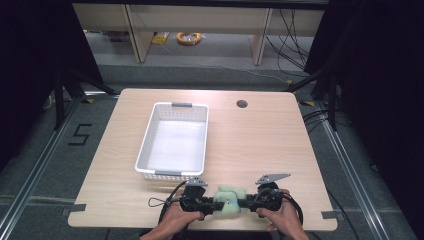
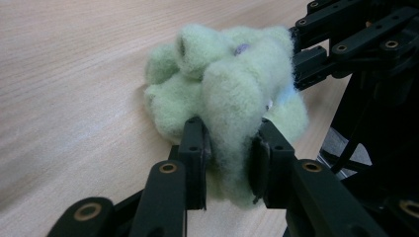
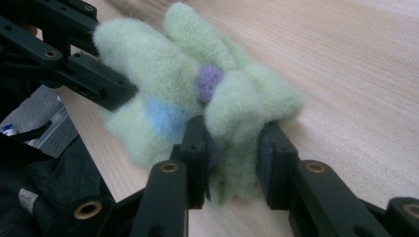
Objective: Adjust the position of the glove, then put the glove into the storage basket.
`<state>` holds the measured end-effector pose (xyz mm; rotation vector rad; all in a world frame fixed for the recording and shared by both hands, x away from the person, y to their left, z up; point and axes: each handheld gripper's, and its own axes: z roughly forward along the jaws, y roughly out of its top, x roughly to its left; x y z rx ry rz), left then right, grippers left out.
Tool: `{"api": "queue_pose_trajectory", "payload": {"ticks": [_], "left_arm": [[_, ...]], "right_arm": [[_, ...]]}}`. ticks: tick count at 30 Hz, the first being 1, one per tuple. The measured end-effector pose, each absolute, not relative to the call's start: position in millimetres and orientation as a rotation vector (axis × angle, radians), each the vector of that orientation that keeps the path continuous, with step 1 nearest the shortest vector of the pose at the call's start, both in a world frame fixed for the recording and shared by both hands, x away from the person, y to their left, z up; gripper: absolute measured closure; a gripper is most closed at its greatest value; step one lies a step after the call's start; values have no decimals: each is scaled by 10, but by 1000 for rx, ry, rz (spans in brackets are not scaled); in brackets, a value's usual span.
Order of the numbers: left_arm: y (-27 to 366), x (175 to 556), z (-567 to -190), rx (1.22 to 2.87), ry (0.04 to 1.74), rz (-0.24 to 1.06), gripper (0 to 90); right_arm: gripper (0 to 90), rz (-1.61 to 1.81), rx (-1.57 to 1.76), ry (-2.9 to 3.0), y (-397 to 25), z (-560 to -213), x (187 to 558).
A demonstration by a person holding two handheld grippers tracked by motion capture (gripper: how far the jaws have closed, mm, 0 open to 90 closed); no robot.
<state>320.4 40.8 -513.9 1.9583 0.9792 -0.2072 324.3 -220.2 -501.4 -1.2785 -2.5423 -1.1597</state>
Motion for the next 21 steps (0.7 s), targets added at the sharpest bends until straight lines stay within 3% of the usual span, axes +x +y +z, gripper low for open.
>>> {"api": "queue_pose_trajectory", "payload": {"ticks": [21], "left_arm": [[537, 3119, -4888, 1928, 910, -207, 744]], "right_arm": [[725, -1268, -1226, -2532, -2208, -4719, 3156]]}}
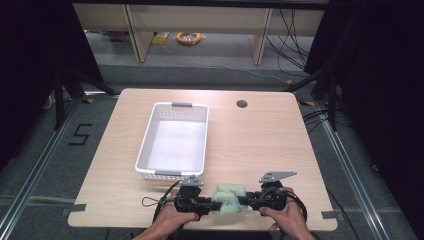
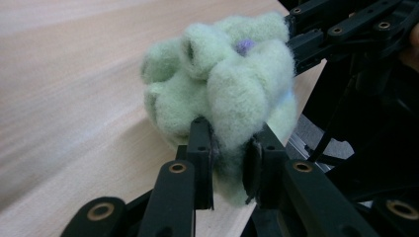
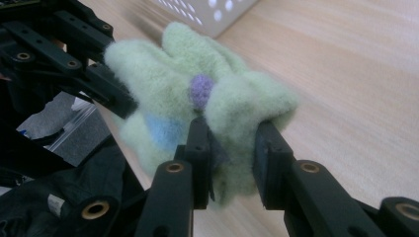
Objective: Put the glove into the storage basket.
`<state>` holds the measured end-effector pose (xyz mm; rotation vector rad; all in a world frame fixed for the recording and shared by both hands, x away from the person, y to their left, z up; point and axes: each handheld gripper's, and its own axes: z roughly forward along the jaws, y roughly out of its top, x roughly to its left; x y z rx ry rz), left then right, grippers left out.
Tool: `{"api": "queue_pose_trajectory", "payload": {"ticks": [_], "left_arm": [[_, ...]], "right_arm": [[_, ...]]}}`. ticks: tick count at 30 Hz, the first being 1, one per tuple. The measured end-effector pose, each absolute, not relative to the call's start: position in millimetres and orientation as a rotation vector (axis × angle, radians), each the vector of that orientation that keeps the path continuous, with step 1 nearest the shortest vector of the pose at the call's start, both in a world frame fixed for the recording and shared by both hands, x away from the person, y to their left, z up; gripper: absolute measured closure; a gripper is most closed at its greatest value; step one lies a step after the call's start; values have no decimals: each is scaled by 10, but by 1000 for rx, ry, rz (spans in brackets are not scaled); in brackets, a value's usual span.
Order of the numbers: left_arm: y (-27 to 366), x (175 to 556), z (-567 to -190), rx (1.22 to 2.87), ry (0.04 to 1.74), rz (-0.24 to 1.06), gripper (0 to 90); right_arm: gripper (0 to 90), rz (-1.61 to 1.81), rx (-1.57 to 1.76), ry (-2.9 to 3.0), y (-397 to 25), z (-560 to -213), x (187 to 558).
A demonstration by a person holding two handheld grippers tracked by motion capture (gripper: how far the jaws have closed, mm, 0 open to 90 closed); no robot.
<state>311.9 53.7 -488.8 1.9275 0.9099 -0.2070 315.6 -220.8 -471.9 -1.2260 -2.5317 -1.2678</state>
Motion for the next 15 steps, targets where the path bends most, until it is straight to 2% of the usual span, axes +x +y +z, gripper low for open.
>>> {"api": "queue_pose_trajectory", "payload": {"ticks": [15], "left_arm": [[715, 3187, -4540, 1922, 885, -162, 739]], "right_arm": [[724, -1315, -1160, -2539, -2070, -4356, 3239]]}}
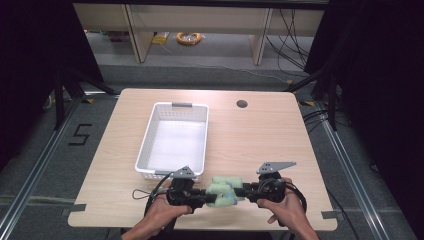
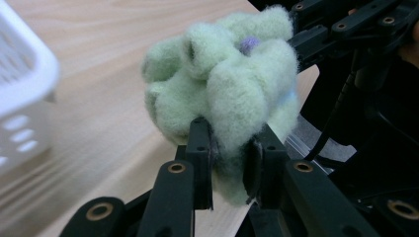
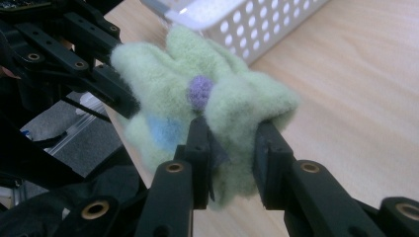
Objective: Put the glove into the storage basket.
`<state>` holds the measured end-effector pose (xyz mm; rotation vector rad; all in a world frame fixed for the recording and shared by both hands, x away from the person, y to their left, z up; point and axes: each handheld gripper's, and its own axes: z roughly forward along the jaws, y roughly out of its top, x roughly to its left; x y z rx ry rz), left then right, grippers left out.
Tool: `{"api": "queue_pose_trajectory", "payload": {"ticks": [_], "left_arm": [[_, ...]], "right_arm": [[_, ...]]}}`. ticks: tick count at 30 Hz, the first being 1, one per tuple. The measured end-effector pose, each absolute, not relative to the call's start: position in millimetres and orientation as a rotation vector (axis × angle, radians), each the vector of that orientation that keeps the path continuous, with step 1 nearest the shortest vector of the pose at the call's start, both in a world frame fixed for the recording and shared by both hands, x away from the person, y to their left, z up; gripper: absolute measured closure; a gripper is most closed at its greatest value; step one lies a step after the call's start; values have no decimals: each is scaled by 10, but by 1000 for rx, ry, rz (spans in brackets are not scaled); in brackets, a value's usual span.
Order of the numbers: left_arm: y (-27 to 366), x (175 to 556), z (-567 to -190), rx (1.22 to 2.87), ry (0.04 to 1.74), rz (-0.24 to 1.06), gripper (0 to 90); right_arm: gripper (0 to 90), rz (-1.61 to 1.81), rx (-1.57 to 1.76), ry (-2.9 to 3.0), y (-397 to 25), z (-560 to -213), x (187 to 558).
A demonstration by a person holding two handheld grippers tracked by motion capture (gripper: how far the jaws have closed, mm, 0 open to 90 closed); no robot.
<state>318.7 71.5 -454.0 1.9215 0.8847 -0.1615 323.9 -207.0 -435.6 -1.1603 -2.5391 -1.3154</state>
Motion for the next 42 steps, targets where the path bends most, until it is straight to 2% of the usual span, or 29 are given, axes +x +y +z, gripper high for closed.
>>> {"api": "queue_pose_trajectory", "payload": {"ticks": [16, 25, 35, 42], "left_arm": [[1192, 3433, -4056, 1898, 937, -110, 737], [1581, 3675, -3897, 1875, 1013, -89, 736], [1979, 3863, -3996, 1845, 1121, -95, 735], [2078, 3998, -4103, 1848, 1177, -88, 735]], "right_arm": [[724, -1346, -1050, -2571, -1660, -3851, 3651], [724, -1304, -999, -2585, -1237, -3661, 4039], [724, -1225, -965, -2580, -749, -3721, 4396], [724, -1186, -960, -2580, -571, -3857, 4615]]}}
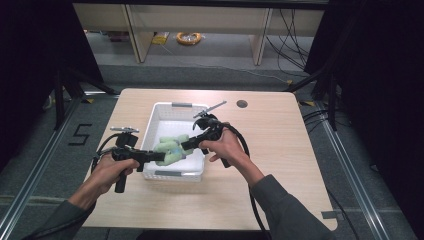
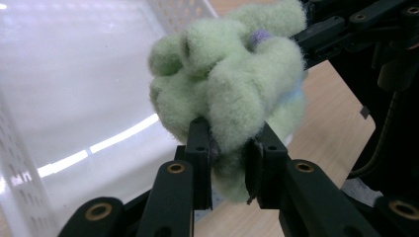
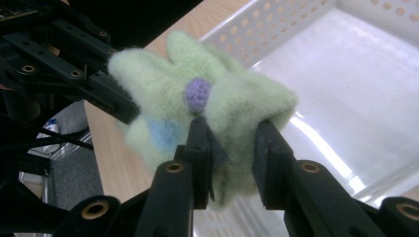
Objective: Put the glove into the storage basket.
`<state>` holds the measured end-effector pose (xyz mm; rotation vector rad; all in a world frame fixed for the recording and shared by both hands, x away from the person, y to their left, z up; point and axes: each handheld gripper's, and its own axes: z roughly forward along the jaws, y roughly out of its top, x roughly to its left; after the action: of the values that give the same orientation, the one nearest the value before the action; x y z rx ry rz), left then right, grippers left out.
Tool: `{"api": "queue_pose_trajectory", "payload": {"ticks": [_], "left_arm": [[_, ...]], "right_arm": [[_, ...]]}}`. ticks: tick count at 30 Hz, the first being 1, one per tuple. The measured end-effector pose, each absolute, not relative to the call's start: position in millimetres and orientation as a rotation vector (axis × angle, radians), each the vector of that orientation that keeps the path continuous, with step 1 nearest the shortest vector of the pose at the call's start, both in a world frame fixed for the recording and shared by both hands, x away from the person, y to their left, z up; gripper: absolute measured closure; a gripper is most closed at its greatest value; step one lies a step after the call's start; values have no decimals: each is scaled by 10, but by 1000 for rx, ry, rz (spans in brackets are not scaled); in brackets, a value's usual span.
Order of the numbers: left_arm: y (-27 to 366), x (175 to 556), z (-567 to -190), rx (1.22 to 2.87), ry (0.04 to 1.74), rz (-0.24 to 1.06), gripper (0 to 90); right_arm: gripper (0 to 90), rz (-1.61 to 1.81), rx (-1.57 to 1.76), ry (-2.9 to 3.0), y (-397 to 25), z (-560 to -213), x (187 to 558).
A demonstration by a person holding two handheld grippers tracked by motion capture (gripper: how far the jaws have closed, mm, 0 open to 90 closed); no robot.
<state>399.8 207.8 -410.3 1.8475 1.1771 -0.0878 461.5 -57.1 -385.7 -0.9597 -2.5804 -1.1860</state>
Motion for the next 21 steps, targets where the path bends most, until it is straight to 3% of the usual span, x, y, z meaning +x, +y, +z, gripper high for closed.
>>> {"api": "queue_pose_trajectory", "payload": {"ticks": [21], "left_arm": [[2083, 4242, -4443, 1914, 1293, -91, 700]], "right_arm": [[723, -1005, -1041, -2556, -374, -4331, 4966]]}}
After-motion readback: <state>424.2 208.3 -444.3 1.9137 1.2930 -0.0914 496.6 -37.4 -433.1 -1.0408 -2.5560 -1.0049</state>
